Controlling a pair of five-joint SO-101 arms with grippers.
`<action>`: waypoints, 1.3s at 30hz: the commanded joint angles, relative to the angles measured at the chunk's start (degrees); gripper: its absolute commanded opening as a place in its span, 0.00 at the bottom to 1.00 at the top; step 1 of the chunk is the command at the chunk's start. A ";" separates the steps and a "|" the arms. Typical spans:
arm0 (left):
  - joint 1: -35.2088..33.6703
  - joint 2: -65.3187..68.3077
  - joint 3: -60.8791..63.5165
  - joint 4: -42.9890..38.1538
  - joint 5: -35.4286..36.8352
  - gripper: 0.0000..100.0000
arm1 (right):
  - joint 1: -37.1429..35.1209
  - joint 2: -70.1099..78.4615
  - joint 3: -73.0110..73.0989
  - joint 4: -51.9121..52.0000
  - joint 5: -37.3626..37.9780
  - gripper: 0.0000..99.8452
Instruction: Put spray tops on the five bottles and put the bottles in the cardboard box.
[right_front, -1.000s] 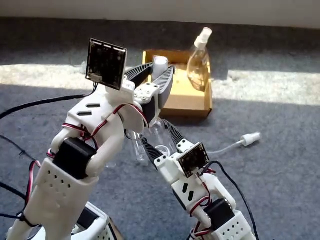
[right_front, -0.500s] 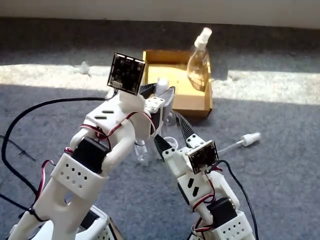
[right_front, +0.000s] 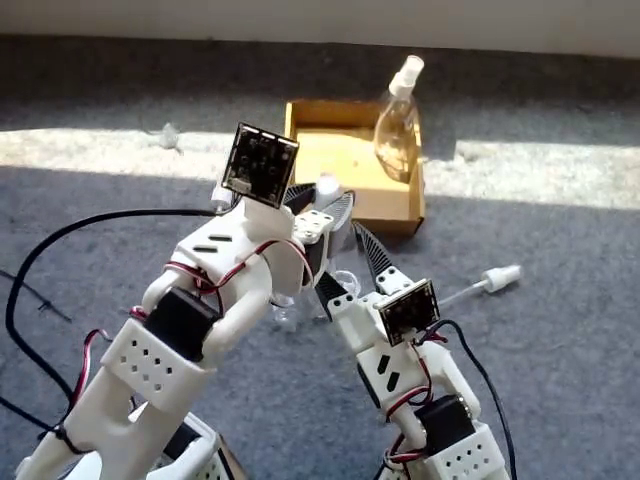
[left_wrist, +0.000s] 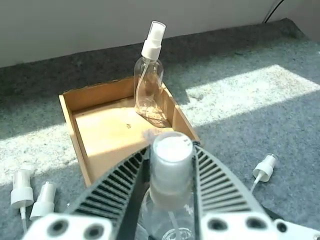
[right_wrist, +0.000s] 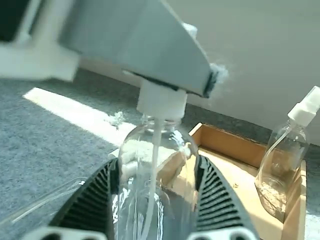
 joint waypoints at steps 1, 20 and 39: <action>3.03 -5.76 0.48 0.79 0.70 0.07 | 1.54 -0.57 0.22 -1.63 -0.53 0.00; -1.63 -6.55 -1.63 0.70 -4.48 0.21 | 1.63 -0.57 0.66 -1.36 -0.35 0.00; -10.24 -6.46 -12.26 2.73 -4.31 0.21 | 1.89 -0.48 0.66 -1.27 -0.18 0.00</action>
